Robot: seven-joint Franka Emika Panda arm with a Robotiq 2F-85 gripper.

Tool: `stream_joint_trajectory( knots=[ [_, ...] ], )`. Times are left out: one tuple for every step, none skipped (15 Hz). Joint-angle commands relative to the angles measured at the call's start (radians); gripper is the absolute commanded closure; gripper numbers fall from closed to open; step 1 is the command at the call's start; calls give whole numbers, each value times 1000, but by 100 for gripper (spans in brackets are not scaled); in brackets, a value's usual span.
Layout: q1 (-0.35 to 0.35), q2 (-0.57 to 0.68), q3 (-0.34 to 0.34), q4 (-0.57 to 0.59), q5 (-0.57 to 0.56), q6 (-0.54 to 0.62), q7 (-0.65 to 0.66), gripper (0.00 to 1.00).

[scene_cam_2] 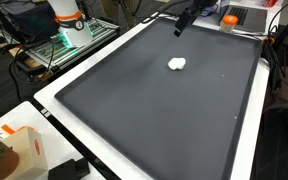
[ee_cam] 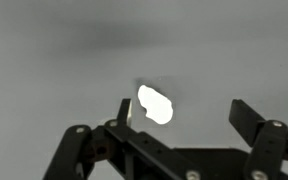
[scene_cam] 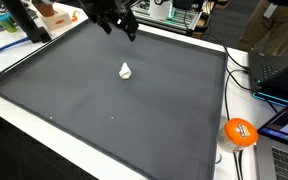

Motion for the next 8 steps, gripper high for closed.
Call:
stream_joint_trajectory(
  knots=[
    [26,168,-31,169,-58,-43,41,0],
    [20,208,-29,213,-56,-63,22,0],
    [2,257,-16,275,-29,-117,-13,0],
    [-8,286,-6,315,-16,-155,-46,0],
    [11,197,-21,184,-30,-68,-6,0],
    [7,231,-19,225,-29,-96,-23,0],
    [5,255,-19,255,-28,-111,-32,0],
    [4,268,-19,273,-28,-117,-36,0]
  ],
)
